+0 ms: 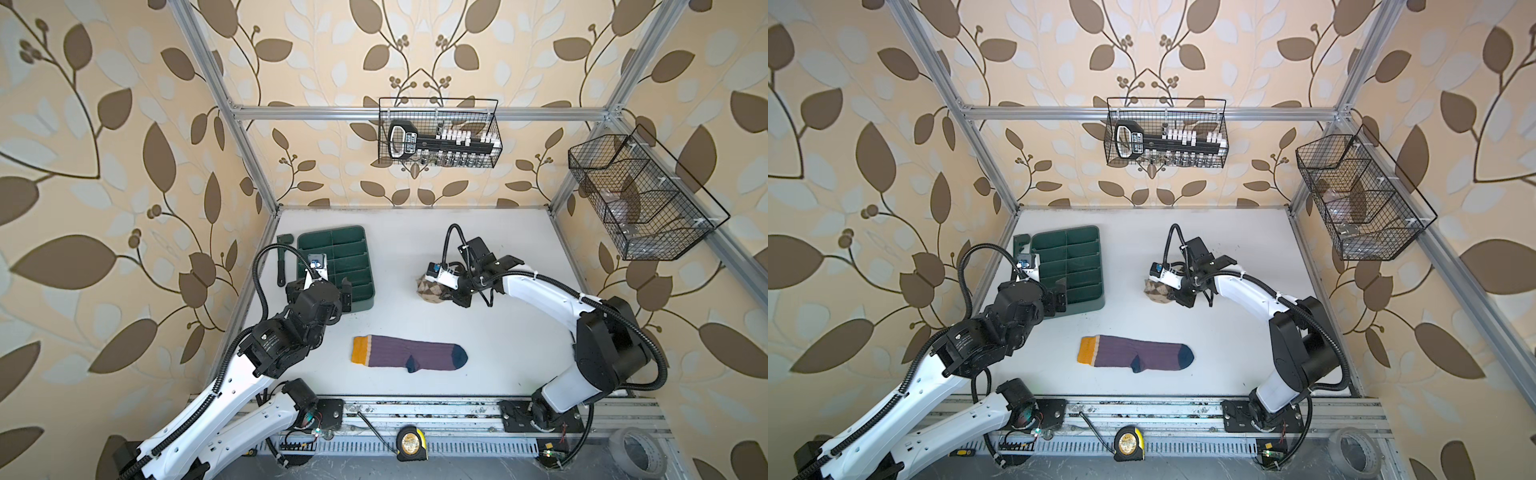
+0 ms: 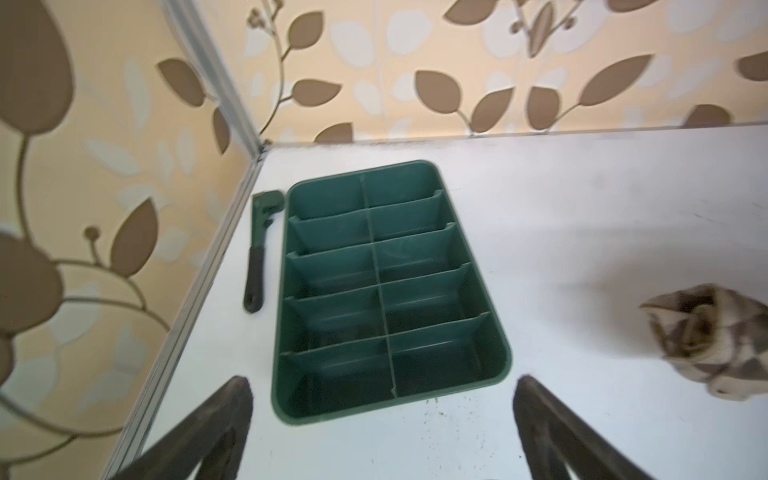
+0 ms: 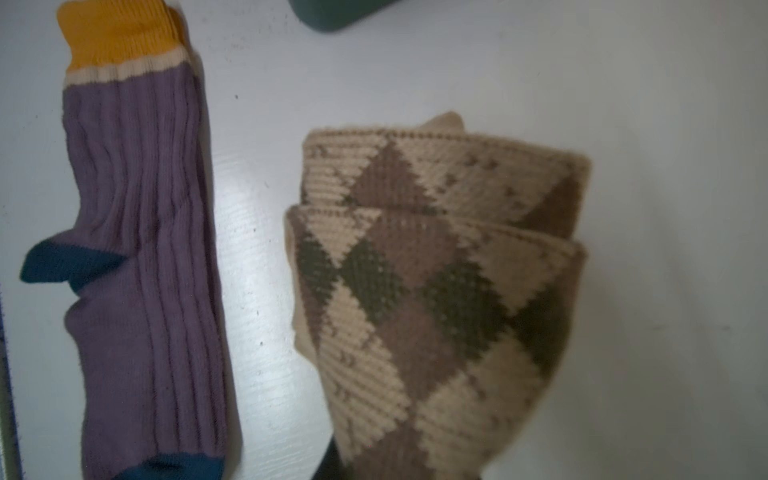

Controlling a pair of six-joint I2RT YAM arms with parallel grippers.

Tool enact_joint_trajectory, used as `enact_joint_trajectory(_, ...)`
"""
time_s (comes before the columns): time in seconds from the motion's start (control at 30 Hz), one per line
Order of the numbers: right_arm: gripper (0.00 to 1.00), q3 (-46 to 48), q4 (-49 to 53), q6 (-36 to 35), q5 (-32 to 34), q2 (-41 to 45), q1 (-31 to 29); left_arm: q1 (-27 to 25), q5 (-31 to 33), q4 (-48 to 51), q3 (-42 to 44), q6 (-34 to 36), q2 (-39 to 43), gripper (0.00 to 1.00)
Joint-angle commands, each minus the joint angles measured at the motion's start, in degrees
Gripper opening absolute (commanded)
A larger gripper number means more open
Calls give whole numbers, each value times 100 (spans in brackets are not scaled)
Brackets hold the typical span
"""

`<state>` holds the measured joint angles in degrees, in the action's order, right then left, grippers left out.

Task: Roll the socks
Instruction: 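Lift the argyle roll with the right gripper while the left gripper withdraws, then carry the argyle roll with the right gripper over the green tray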

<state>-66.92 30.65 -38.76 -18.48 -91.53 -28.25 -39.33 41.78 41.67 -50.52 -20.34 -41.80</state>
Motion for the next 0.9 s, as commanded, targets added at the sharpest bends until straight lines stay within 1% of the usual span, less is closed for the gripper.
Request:
enact_joint_trajectory(0.0,0,-582,-604,71,275,65,-342,3,1054,633,-141,-968,-73,99)
enact_joint_trajectory(0.1,0,-1063,-1090,-96,616,-264,-626,0,1514,969,-312,-1399,-226,99)
enact_joint_trajectory(0.17,0,-1474,-1291,-324,960,-620,-853,4,1985,1337,-490,-1770,-273,99)
enact_joint_trajectory(0.27,0,-2125,-1474,-864,1600,-1274,-1191,4,2772,2297,-791,-2829,-151,99)
enact_joint_trajectory(0.3,0,-2326,-1528,-921,1725,-1483,-1272,2,2847,2432,-833,-2936,-60,99)
enact_joint_trajectory(0.37,0,-2882,-1662,-1194,2021,-1982,-1427,-4,2897,2397,-788,-2751,211,99)
enact_joint_trajectory(0.43,0,-3372,-1788,-1431,2329,-2497,-1584,-4,2896,2091,-620,-2327,471,99)
enact_joint_trajectory(0.57,0,-3984,-2308,-1967,2965,-3361,-1835,4,2958,1711,-266,-2034,831,99)
enact_joint_trajectory(0.67,0,-4463,-2464,-1989,3237,-3917,-1882,-4,3071,1587,-175,-1960,919,99)
enact_joint_trajectory(0.73,0,-4880,-2398,-1996,3445,-4290,-1913,1,3104,1573,-203,-1949,928,99)
enact_joint_trajectory(0.87,0,-5225,-2316,-2385,3598,-4753,-2008,-2,3188,1473,-193,-1843,911,99)
